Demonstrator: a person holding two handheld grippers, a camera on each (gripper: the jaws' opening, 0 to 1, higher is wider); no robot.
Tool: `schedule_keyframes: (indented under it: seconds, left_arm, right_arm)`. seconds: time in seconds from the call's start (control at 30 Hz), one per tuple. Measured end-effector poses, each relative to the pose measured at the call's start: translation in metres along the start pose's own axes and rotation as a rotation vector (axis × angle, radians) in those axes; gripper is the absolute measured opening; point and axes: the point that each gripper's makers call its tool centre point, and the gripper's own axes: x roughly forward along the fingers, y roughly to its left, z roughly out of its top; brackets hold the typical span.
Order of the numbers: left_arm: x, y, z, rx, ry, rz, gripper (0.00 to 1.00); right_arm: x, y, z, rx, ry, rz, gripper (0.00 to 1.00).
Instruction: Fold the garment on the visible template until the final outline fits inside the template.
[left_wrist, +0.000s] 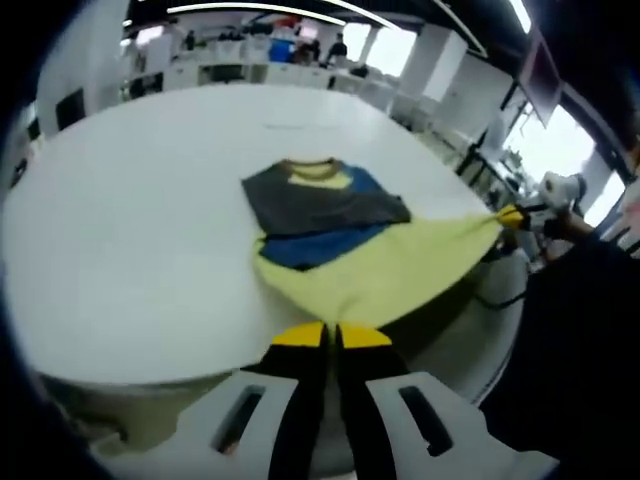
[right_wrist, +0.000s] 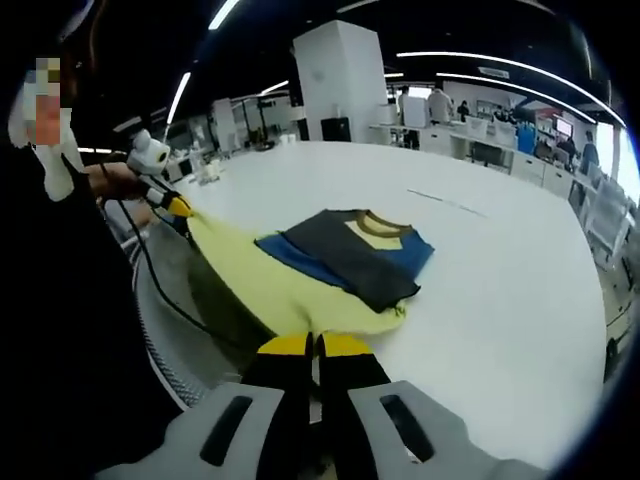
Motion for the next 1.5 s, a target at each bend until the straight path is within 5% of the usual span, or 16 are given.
schedule_keyframes:
  seconds: [0.6, 1.5]
  left_arm:
    - [0.025, 0.03, 0.08, 0.044, -0.116, 0.013, 0.0]
    - [0.098, 0.078, 0.125, -0.05, -0.101, -0.027, 0.0]
  right_arm:
    - [0.025, -0.06, 0.05, -0.095, -0.069, -0.047, 0.02]
    - [0.084, -0.129, 0.071, -0.154, -0.034, -0.067, 0.02]
